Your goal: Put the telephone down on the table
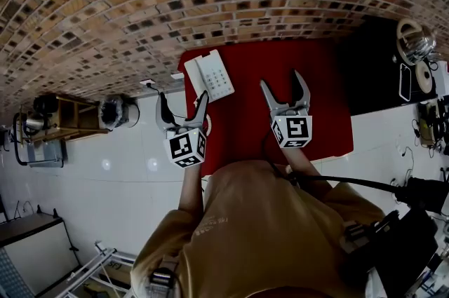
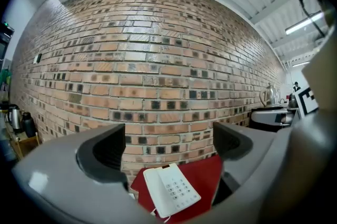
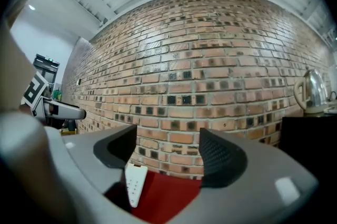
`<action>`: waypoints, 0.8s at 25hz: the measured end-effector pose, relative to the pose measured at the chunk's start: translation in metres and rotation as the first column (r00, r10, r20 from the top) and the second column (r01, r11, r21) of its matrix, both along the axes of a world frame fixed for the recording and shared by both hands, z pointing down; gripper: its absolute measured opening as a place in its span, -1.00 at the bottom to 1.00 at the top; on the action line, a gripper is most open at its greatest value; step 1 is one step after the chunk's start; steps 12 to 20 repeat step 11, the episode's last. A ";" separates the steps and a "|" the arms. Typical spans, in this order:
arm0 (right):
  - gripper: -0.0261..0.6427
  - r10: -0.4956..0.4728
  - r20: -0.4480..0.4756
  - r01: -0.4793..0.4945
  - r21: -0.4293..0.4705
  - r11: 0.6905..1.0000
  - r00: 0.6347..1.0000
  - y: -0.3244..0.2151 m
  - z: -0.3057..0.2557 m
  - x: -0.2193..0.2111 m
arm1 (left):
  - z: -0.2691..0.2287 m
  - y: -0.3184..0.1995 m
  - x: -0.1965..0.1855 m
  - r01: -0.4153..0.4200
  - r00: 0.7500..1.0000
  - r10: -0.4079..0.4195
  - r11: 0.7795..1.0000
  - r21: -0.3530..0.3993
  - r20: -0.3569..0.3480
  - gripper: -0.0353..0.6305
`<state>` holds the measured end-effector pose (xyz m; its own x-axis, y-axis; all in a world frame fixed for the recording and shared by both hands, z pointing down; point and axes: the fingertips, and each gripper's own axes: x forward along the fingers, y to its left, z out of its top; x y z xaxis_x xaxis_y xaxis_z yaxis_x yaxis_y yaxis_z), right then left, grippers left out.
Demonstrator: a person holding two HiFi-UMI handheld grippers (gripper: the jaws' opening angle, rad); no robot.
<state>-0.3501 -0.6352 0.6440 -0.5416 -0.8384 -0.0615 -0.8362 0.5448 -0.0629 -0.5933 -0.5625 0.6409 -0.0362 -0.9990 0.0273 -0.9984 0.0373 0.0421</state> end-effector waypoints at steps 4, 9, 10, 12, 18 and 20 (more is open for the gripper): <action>0.16 -0.030 -0.033 0.030 0.003 1.000 0.999 0.005 0.000 -0.011 | 0.002 0.006 -0.002 0.002 1.000 -0.002 1.000 -0.005 0.002 0.66; 0.16 -0.076 -0.068 0.078 0.021 0.997 0.995 0.012 -0.002 -0.026 | 0.011 0.010 -0.004 0.021 0.999 -0.020 0.999 -0.031 0.028 0.61; 0.16 -0.082 -0.066 0.083 0.018 0.996 0.994 0.012 -0.002 -0.028 | 0.013 0.010 -0.004 0.021 0.999 -0.020 0.999 -0.033 0.030 0.60; 0.16 -0.088 -0.064 0.089 0.015 0.996 0.994 0.012 -0.001 -0.029 | 0.014 0.010 -0.004 0.021 0.999 -0.020 0.999 -0.034 0.032 0.59; 0.16 -0.088 -0.064 0.089 0.015 0.996 0.994 0.012 -0.001 -0.029 | 0.014 0.010 -0.004 0.021 0.999 -0.020 0.999 -0.034 0.032 0.59; 0.16 -0.088 -0.064 0.089 0.015 0.996 0.994 0.012 -0.001 -0.029 | 0.014 0.010 -0.004 0.021 0.999 -0.020 0.999 -0.034 0.032 0.59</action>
